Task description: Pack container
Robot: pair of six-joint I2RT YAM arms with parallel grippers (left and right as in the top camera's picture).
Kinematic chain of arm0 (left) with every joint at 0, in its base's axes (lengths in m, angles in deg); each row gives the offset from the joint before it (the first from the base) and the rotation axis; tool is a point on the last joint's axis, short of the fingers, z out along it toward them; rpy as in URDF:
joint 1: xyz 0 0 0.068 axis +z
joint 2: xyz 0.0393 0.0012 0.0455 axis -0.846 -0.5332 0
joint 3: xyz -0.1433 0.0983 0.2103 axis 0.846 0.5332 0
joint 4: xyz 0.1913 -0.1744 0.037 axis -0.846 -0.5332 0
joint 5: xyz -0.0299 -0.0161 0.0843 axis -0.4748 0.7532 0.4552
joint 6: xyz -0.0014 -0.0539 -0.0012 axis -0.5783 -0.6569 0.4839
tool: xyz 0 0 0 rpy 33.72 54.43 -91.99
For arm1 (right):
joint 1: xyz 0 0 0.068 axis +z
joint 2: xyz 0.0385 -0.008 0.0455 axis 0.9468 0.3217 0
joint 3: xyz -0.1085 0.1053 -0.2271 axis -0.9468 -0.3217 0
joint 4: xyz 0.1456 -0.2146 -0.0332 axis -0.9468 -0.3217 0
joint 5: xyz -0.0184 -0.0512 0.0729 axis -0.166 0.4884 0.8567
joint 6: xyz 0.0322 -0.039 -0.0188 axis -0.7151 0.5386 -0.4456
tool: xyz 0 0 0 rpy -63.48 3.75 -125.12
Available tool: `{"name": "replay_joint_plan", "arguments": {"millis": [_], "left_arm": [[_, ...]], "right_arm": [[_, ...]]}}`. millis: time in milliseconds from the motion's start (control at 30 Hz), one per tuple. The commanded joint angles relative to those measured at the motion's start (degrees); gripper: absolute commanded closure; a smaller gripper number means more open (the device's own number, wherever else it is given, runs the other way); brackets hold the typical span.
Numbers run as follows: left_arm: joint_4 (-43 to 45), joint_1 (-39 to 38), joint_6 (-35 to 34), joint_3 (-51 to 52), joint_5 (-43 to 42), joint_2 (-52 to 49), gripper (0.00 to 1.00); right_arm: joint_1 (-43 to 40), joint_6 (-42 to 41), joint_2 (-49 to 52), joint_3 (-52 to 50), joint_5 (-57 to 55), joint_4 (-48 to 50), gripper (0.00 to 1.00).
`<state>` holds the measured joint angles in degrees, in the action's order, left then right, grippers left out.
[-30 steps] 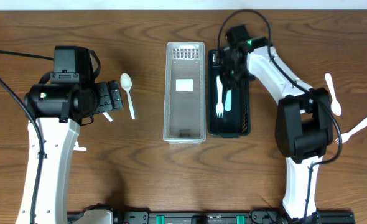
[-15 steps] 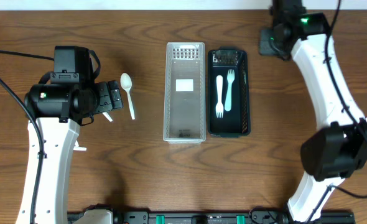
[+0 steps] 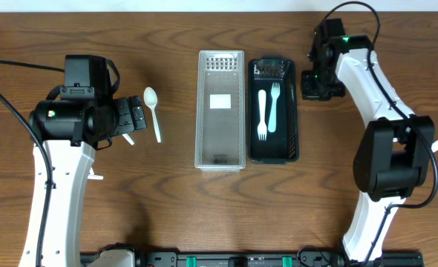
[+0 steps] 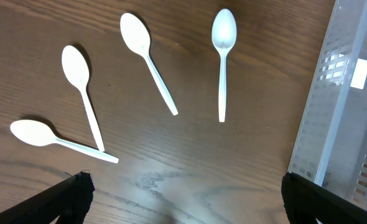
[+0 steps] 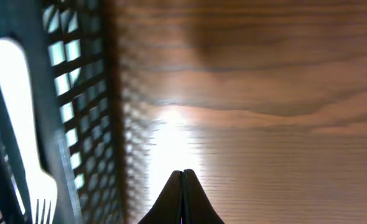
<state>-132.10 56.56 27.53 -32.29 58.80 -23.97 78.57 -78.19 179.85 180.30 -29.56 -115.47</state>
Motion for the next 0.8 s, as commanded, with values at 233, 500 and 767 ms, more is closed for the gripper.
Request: {"name": "replay_joint_plan", "arguments": {"millis": [233, 500, 767], "left_arm": [[0.0, 0.2, -0.9, -0.7, 0.3, -0.3, 0.02], [0.0, 0.2, -0.9, -0.7, 0.3, -0.3, 0.02], [-0.2, 0.2, -0.7, -0.7, 0.3, -0.3, 0.02]], "right_arm": [[4.1, 3.4, -0.4, -3.0, 4.3, 0.1, 0.99], [4.3, 4.2, -0.4, -3.1, 4.2, 0.8, 0.99], [0.1, -3.0, -1.9, -0.5, -9.3, 0.6, 0.99]]}}
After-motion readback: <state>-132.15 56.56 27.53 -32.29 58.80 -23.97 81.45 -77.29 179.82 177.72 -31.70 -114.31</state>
